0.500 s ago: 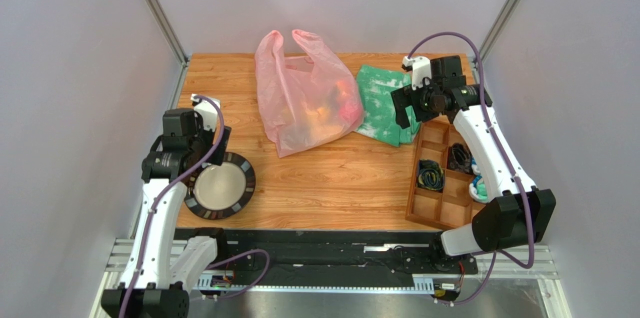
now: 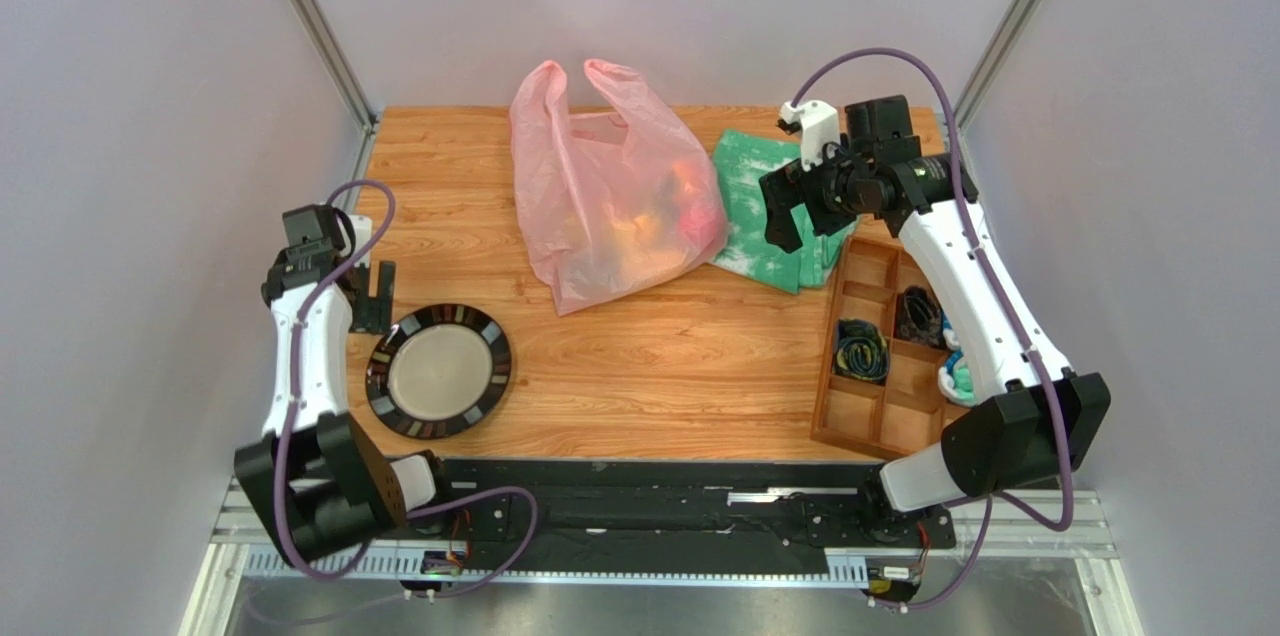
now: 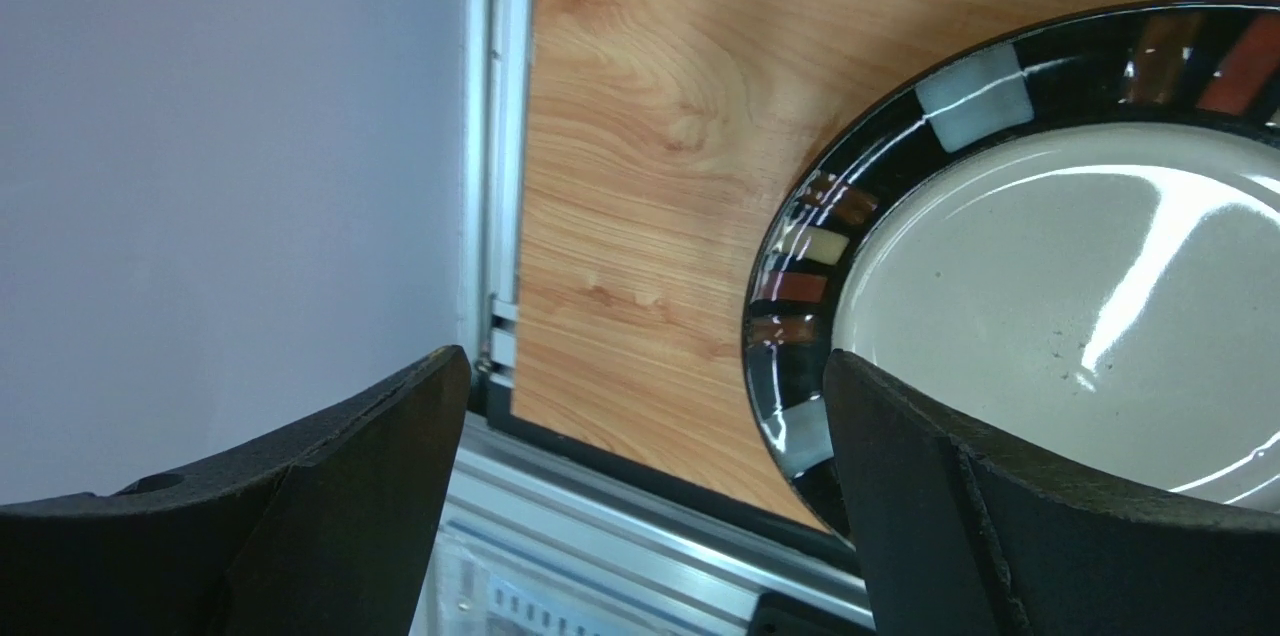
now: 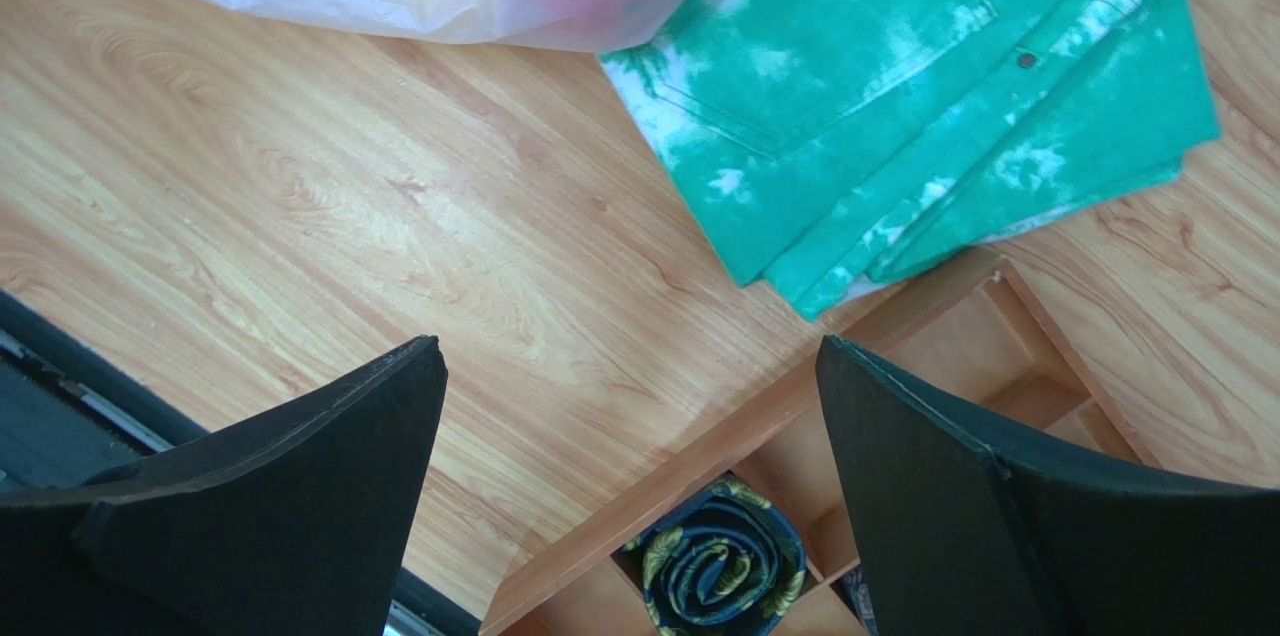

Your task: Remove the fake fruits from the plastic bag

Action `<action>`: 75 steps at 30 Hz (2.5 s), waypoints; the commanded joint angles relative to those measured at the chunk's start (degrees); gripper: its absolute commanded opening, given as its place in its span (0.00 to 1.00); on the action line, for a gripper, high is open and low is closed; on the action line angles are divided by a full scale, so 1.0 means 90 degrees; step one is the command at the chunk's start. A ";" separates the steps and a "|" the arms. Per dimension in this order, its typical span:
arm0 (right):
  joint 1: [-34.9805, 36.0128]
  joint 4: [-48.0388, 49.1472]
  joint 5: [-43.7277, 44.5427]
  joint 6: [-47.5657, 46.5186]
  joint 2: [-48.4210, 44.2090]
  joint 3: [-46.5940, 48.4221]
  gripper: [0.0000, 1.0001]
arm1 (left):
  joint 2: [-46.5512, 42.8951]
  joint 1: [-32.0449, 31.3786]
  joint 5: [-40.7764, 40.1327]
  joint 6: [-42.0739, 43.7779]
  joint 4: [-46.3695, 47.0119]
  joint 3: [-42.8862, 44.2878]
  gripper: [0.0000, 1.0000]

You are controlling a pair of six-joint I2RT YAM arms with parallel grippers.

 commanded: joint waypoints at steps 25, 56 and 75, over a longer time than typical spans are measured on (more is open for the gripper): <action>0.0463 -0.0181 -0.0028 -0.0434 0.0153 0.0290 1.00 | 0.3028 -0.0061 0.4259 -0.0045 0.0036 0.0463 0.89; 0.1428 0.1410 0.1757 -0.0316 0.3247 0.4367 0.99 | 0.1874 -0.3158 0.3850 -0.2855 0.1364 0.4054 0.99; 0.1830 0.4261 0.2218 -0.1361 0.5944 0.5572 0.29 | 0.5861 -0.3275 0.3215 -0.3404 0.1344 0.7455 0.55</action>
